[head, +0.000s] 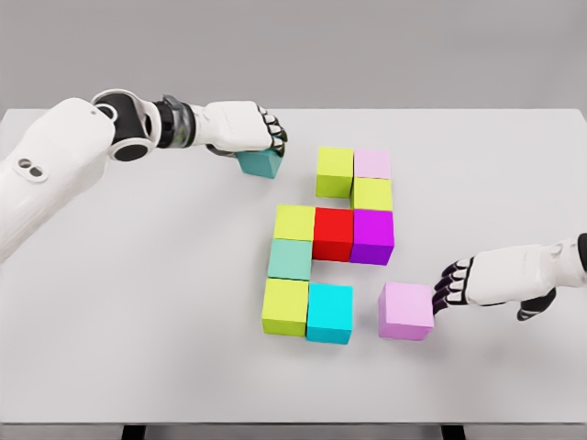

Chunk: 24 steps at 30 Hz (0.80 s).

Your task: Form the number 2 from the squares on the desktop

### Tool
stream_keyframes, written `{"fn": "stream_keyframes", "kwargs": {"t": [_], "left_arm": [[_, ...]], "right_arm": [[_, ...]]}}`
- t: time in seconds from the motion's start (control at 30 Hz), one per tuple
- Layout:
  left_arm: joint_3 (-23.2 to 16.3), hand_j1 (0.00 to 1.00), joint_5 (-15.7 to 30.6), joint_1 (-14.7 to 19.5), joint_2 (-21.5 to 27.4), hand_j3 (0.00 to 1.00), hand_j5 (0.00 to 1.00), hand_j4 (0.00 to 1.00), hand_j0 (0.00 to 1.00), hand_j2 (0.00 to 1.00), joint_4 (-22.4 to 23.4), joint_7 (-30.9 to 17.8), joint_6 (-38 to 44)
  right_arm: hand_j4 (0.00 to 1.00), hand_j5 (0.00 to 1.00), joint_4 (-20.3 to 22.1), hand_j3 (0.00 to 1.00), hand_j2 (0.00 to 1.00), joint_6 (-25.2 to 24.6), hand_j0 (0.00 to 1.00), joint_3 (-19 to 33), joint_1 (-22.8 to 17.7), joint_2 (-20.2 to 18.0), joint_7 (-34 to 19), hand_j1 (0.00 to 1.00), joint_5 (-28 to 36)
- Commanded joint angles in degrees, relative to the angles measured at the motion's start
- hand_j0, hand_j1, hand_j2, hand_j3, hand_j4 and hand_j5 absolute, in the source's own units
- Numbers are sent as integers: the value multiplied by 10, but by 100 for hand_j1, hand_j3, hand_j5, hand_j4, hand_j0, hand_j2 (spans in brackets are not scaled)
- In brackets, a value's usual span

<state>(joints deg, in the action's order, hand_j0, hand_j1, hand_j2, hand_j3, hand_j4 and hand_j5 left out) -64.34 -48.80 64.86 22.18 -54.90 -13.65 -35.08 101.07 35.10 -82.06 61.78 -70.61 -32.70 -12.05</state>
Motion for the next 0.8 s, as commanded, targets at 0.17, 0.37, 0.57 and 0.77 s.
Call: {"fn": "stream_keyframes", "kwargs": {"t": [0.17, 0.37, 0.57, 0.77], "left_arm": [[1, 72, 3, 0, -7, 72, 72, 72, 72, 72, 4, 0, 1], [1, 100, 5, -2, -7, 100, 100, 100, 100, 100, 7, 1, 1], [-7, 100, 5, 1, -7, 100, 100, 100, 100, 100, 19, 1, 1], [-1, 100, 17, 22, 8, 100, 100, 100, 100, 100, 22, 4, 1]], "right_arm": [[100, 100, 0, 100, 100, -1, 100, 1, 0, 3, -1, 100, 1], [100, 100, -3, 100, 100, -1, 100, 8, 1, 1, -2, 100, -4], [100, 100, -5, 100, 100, -1, 100, 21, 1, 3, -1, 100, -8], [100, 100, -1, 100, 100, -1, 100, 20, 1, 16, -1, 100, -8]]}}
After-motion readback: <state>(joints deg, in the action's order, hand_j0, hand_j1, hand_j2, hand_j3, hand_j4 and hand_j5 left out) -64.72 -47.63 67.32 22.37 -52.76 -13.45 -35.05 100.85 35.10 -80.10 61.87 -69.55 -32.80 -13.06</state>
